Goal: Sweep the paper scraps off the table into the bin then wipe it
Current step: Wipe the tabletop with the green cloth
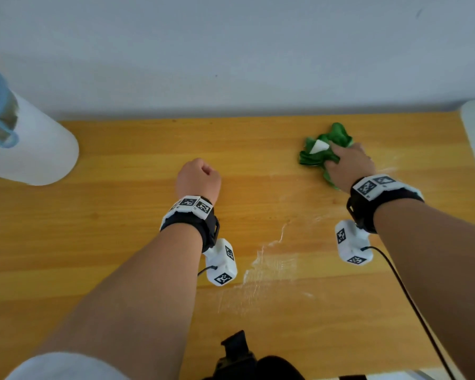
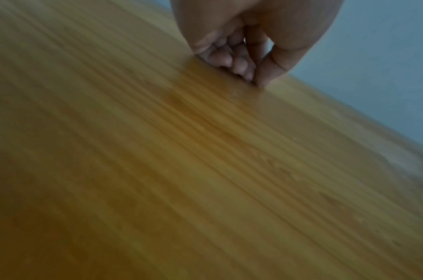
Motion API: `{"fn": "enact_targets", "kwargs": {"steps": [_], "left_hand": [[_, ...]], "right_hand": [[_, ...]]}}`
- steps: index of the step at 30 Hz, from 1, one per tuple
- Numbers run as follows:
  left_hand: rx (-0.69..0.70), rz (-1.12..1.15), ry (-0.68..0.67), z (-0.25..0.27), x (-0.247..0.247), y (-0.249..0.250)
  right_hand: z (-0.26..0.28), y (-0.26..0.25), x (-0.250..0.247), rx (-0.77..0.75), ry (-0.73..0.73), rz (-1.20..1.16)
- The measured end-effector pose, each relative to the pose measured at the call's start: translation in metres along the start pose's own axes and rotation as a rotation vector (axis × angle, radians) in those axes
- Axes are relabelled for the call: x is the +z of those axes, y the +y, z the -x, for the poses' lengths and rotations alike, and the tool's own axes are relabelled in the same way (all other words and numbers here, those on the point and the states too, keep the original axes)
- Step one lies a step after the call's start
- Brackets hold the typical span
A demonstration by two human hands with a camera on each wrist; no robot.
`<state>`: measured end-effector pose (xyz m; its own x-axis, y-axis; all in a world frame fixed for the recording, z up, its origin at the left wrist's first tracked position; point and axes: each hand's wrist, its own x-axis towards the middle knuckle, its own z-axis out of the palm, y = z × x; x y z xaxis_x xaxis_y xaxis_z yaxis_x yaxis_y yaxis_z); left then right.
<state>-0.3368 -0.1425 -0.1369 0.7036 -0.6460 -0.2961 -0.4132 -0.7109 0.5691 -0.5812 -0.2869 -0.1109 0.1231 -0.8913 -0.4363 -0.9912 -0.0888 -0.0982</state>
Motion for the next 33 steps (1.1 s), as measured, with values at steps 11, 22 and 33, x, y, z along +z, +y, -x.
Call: {"fn": "enact_targets", "kwargs": {"steps": [11,22,33], "left_hand": [[0.007,0.035,-0.08,0.015,0.001,0.002],[0.011,0.143,-0.137,0.043,0.007,0.016],[0.051,0.131,-0.182,0.036,0.006,0.014]], "right_hand": [[0.078,-0.037,0.028,-0.424,-0.222,-0.04],[0.069,0.031,0.009,-0.153,0.04,-0.479],[0.074,0.04,0.034,0.018,-0.128,-0.018]]}}
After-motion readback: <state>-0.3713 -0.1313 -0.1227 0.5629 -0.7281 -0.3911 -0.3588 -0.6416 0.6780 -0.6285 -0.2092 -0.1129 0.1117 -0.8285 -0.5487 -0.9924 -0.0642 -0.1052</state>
